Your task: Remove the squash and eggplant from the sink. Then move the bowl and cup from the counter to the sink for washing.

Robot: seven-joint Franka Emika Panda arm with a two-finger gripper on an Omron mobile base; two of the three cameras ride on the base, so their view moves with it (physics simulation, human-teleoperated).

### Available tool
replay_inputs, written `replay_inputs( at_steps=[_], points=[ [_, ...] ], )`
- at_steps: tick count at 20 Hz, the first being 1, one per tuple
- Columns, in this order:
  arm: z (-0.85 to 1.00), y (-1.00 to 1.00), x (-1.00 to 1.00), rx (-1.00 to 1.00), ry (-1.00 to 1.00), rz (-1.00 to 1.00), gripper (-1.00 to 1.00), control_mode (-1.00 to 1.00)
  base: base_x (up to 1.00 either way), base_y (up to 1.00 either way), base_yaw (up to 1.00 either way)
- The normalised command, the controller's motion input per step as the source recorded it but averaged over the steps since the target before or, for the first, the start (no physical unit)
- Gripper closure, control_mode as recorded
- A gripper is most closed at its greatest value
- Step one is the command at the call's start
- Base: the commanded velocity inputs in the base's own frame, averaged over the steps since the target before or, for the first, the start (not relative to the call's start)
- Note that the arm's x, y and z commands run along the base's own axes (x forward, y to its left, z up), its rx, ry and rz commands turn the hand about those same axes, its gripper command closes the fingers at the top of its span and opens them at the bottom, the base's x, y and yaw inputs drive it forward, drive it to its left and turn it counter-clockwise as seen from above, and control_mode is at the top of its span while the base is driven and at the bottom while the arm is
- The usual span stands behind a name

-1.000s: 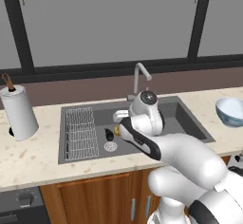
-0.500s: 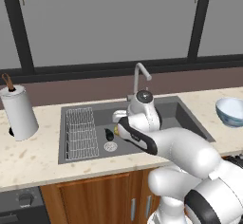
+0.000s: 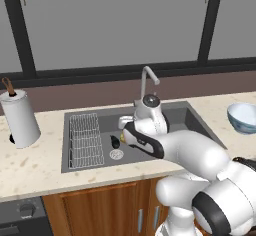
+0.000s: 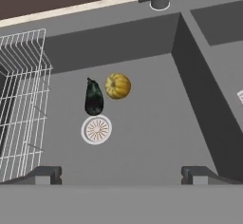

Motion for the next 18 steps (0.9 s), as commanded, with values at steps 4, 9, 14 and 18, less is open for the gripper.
replay_inputs(
  at_steps=[4, 9, 14, 18],
  points=[
    [-0.17, 0.0, 0.01, 0.0, 0.0, -0.05, -1.0, -1.0, 0.0, 0.0, 0.0],
    [-0.14, 0.0, 0.04, 0.0, 0.0, -0.07, -1.0, -1.0, 0.0, 0.0, 0.0],
    [-0.12, -0.02, 0.09, 0.0, 0.0, -0.04, -1.0, -1.0, 0.0, 0.0, 0.0],
    [-0.14, -0.01, 0.1, 0.01, 0.0, -0.02, -1.0, -1.0, 0.0, 0.0, 0.0]
  ],
)
